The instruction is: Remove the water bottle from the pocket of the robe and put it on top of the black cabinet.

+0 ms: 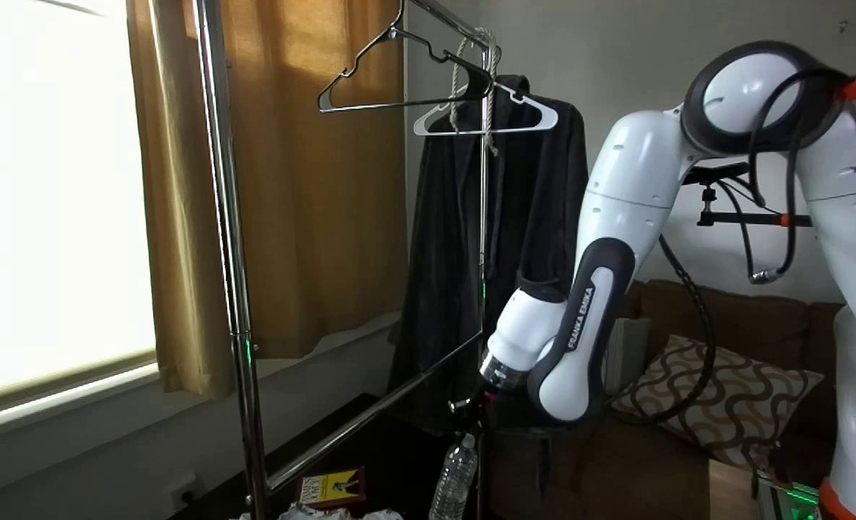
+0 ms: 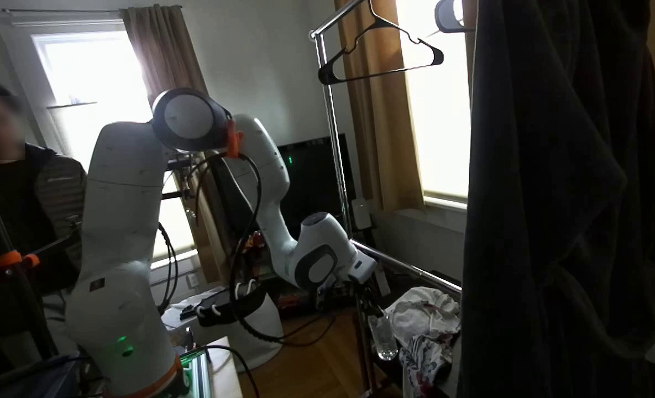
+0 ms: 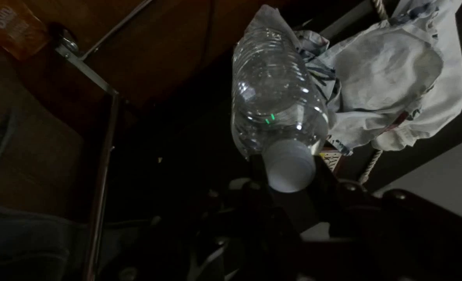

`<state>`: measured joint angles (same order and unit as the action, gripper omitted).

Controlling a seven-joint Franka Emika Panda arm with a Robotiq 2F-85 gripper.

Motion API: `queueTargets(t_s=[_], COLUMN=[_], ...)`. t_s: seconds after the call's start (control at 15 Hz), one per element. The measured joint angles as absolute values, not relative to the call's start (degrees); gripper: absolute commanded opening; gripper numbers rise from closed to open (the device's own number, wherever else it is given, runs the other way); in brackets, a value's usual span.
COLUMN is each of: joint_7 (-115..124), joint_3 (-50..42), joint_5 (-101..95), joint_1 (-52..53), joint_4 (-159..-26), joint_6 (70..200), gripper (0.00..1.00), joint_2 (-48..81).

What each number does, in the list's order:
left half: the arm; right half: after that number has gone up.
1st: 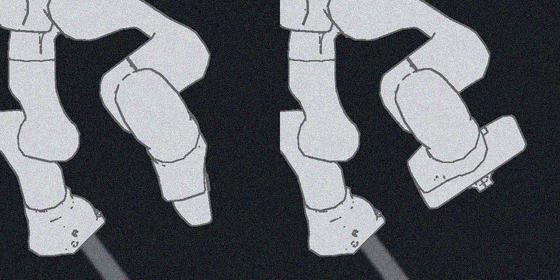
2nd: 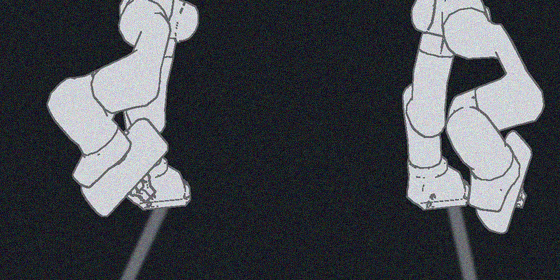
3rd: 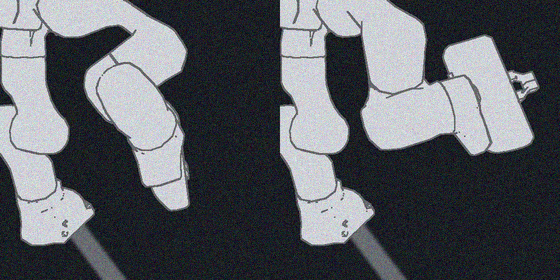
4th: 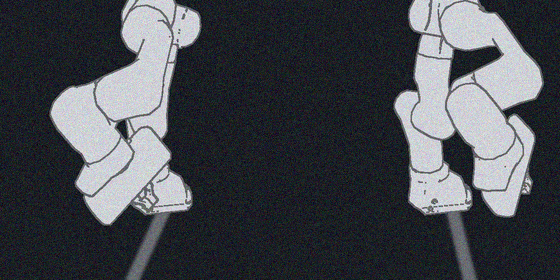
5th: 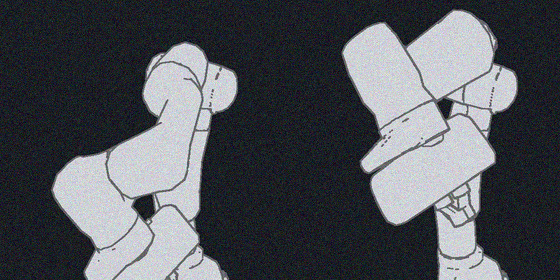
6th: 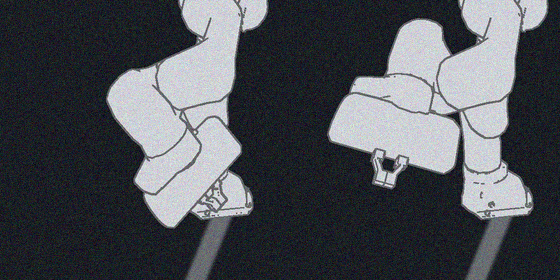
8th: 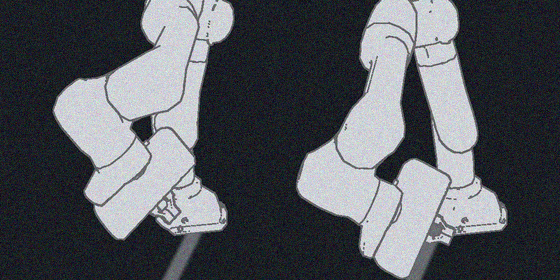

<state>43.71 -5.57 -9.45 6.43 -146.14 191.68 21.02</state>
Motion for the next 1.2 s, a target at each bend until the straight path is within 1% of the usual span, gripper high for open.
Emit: queueTargets(t_s=[0.13,0.33,0.47,0.67,0.73,0.93,1.0,1.07,1.2], joint_7=[42.18,33.98,33.25,33.17,32.00,29.03,28.96,28.84,27.11], joint_3=[-9.82,-11.34,-16.08,-24.15,-25.30,-23.36,-23.22,-23.22,-22.62], joint_5=[-8.69,4.23,10.29,19.91,24.03,28.75,28.75,28.75,30.08], joint_1=[11.68,17.08,23.86,35.73,38.45,39.18,38.91,38.66,37.98], joint_4=[-143.82,-139.73,-137.09,-133.30,-131.97,-128.52,-128.11,-128.00,-127.71], joint_6=[194.66,198.38,201.34,201.97,201.80,200.10,200.03,200.02,200.02], gripper=[0.08,0.08,0.08,0.08,0.32,0.32,0.08,0.32,0.32], joint_2=[27.48,36.35,41.38,47.99,50.02,53.05,53.29,53.33,53.33])
